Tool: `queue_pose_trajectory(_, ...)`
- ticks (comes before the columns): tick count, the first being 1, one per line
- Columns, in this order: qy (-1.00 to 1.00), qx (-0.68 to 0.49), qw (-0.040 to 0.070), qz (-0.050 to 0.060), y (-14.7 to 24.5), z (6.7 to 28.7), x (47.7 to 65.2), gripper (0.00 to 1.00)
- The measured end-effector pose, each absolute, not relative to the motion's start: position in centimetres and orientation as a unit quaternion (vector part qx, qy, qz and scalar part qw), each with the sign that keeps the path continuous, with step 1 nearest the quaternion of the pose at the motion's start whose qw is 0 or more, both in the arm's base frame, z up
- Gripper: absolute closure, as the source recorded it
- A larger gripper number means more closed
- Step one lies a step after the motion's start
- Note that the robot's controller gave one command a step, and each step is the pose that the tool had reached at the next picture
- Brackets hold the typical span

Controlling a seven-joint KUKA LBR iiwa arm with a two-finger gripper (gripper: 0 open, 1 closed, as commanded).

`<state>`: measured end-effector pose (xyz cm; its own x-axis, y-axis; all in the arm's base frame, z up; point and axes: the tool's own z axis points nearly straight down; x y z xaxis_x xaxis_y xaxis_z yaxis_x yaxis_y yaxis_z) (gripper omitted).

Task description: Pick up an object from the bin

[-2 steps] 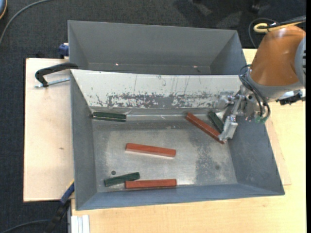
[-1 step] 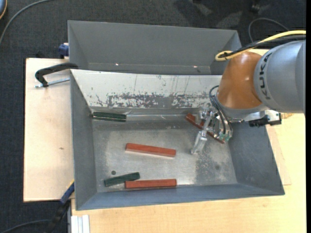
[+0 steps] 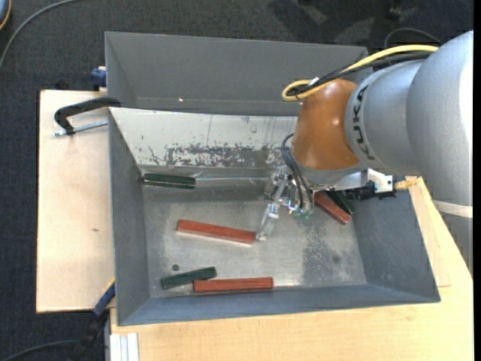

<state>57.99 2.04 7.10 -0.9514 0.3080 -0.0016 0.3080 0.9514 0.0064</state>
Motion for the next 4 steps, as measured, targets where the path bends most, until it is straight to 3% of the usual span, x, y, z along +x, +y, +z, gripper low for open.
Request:
queue_pose_trajectory(1, 0.998, 0.07, 0.004, 0.003, 11.5, 8.2, 60.0, 0.0)
queue_pose_trajectory(2, 0.999, 0.036, 0.0, 0.001, 15.2, 7.1, 50.6, 0.0)
queue_pose_trajectory(3, 0.941, 0.34, 0.0, 0.001, 23.2, 7.0, 50.5, 0.0)
queue_pose_trajectory(4, 0.94, 0.341, 0.001, 0.0, 23.0, 7.1, 50.6, 1.0)
